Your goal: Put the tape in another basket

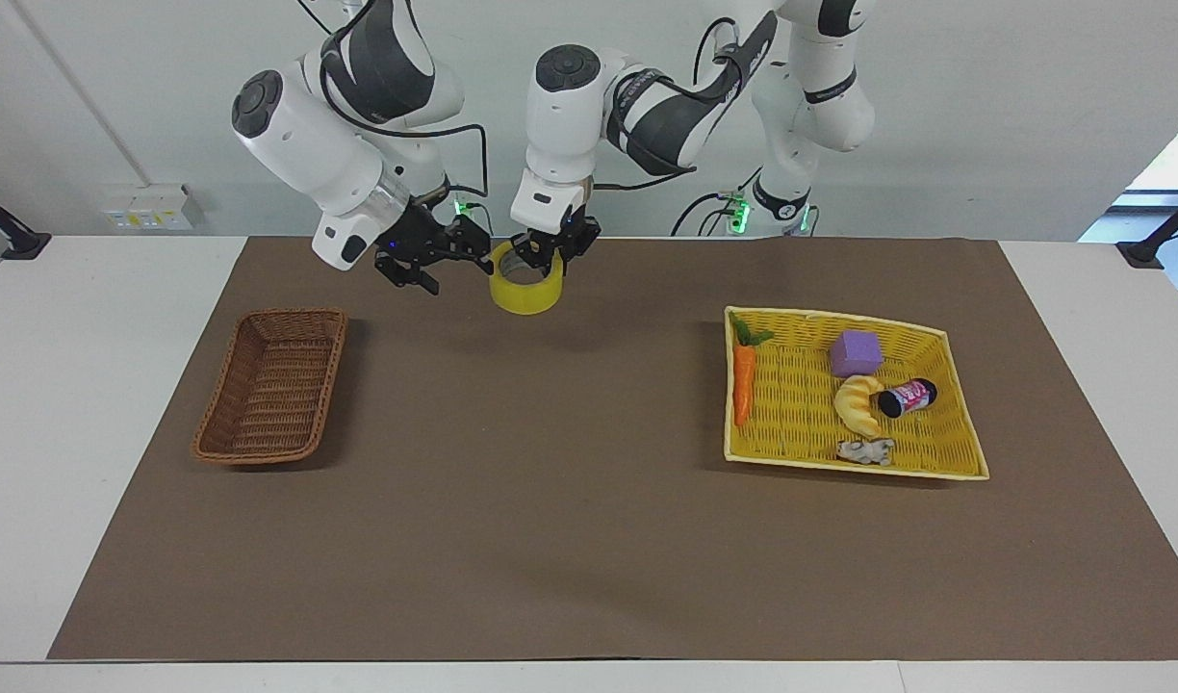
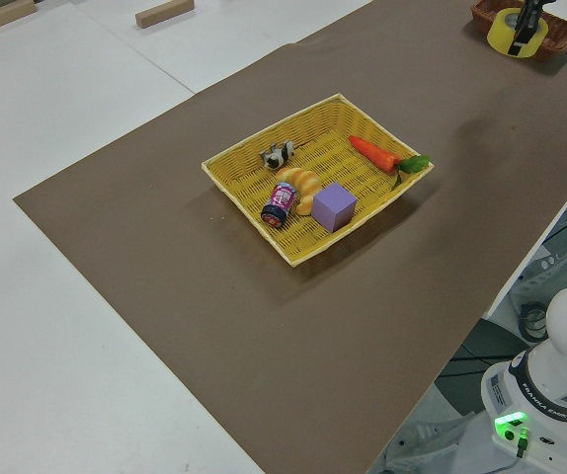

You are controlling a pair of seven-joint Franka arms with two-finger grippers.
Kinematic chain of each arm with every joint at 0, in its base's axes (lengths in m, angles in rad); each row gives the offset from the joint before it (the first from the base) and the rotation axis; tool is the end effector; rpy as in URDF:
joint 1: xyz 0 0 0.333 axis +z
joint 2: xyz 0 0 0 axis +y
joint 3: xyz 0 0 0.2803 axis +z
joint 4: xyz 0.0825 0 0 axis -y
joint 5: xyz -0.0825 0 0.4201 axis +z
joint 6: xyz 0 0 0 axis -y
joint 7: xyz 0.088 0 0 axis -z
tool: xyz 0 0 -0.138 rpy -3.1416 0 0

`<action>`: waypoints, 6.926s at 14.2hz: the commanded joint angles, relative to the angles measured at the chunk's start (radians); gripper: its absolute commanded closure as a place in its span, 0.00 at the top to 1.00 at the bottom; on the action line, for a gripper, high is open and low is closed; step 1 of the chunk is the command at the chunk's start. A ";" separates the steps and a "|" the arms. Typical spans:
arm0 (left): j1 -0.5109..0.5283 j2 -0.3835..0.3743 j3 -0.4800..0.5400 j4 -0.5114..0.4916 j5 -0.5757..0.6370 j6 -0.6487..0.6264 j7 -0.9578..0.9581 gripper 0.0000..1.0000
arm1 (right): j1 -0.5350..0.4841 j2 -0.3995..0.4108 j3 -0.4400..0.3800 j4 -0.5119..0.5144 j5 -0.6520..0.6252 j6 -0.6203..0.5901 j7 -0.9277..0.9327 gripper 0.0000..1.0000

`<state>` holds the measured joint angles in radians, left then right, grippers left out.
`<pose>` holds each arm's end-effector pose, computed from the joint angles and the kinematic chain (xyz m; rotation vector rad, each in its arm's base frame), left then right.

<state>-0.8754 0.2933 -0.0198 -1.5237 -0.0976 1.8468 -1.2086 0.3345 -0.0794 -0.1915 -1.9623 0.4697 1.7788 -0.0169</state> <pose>0.4177 -0.5364 0.4204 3.0201 0.5177 -0.1105 0.5492 0.1313 0.4341 -2.6740 -0.0504 0.1827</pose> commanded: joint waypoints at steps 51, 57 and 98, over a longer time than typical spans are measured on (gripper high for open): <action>0.073 -0.020 0.014 0.177 -0.100 -0.070 -0.105 1.00 | -0.055 0.132 0.004 -0.004 0.302 -0.110 0.071 0.00; 0.188 -0.066 0.017 0.146 -0.157 -0.124 0.093 1.00 | -0.133 0.135 0.000 0.042 0.279 -0.151 0.077 0.00; 0.773 -0.256 0.006 0.034 0.157 -0.386 1.310 1.00 | -0.384 0.258 0.017 0.172 -0.376 0.104 -0.349 1.00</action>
<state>-0.0987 0.0525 -0.0115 -1.4868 0.0370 1.4854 0.0826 -0.0993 0.2323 -0.1817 -1.7809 0.0953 1.9239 -0.5049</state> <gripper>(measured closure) 0.000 0.000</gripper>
